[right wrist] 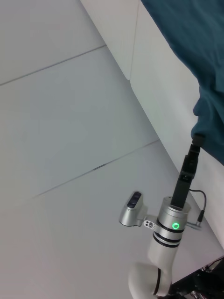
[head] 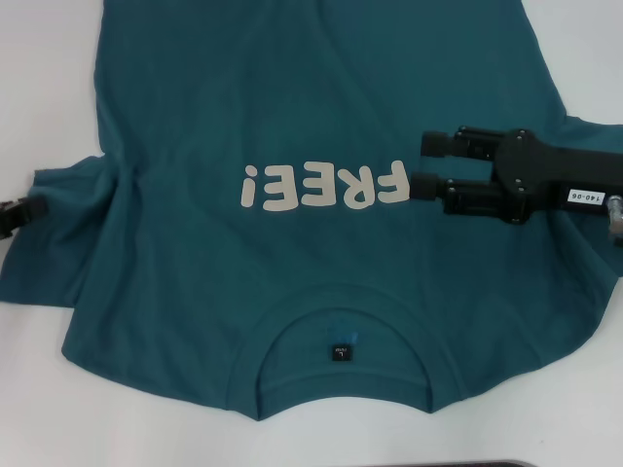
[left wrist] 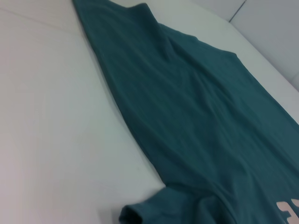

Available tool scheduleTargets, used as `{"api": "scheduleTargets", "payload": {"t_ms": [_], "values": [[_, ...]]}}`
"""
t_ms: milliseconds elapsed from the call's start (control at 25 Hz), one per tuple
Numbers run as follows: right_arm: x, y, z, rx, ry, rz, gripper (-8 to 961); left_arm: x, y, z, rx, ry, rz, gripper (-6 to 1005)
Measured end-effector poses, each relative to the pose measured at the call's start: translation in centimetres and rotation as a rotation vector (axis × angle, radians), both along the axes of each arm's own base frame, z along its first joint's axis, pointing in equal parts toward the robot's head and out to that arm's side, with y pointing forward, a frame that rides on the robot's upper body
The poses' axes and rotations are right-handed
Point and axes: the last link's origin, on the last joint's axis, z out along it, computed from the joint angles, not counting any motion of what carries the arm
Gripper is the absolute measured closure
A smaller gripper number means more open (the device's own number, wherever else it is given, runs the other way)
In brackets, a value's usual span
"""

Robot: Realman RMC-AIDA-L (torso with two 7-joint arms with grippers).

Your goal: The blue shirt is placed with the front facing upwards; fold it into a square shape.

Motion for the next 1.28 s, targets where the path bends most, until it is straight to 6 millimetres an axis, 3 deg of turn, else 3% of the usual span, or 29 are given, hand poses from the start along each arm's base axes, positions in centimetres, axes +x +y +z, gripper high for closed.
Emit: {"api": "scheduleTargets", "payload": {"t_ms": [280, 1280], "values": [[-0.1, 0.0, -0.1, -0.001, 0.003, 0.000, 179, 0.5, 0.5, 1.7, 0.013, 0.028, -0.015, 997], [-0.4, -0.3, -0.8, -0.016, 0.023, -0.004, 179, 2.8, 3.4, 5.0, 0.055, 0.142, -0.073, 996]]}}
